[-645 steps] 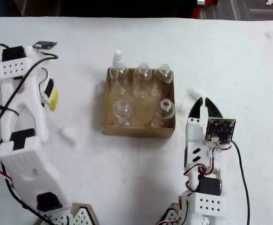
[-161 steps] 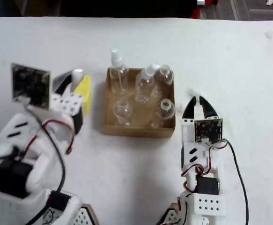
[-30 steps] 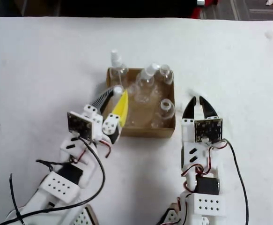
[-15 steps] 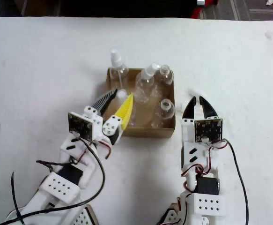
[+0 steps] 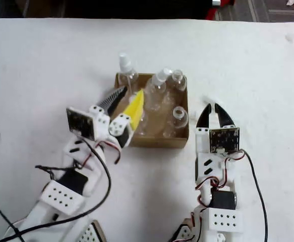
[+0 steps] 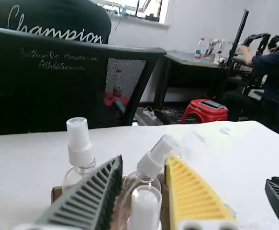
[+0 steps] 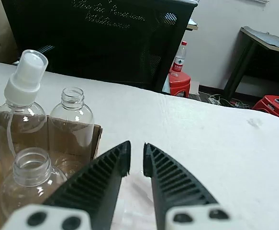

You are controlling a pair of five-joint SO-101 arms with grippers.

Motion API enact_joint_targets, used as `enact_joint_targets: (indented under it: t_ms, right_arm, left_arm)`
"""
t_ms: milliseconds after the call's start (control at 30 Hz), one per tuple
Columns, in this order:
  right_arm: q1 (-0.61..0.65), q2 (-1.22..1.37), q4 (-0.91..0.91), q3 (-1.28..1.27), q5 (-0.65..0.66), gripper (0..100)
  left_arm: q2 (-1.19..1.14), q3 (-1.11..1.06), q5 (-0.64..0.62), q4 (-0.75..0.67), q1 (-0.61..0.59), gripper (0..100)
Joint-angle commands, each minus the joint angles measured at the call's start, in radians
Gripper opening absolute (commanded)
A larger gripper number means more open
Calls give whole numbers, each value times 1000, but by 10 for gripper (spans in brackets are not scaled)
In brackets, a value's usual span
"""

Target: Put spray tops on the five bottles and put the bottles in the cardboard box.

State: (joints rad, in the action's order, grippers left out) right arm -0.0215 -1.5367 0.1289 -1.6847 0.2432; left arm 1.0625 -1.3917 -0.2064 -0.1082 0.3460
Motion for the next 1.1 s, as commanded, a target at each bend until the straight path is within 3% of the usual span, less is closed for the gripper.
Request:
enact_joint_targets:
  t_ms: [0,233,333,467,733,1067]
  right_arm:
    - [7,7,4,-11,12,39]
    - [7,7,4,-11,12,39]
    - [7,7,1,-11,12,39]
    - [7,5,-1,-11,12,39]
    - [7,5,1,-11,12,39]
    - [7,5,1,-11,12,39]
  left_arm:
    - [19,129,-64,121,-81,138]
    - [21,178,-163,196,-274,134]
    - [21,175,-166,316,-266,134]
    - [12,164,-169,393,-171,134]
    - [12,-32,-166,100,-73,134]
    - [15,25,-167,83,-97,134]
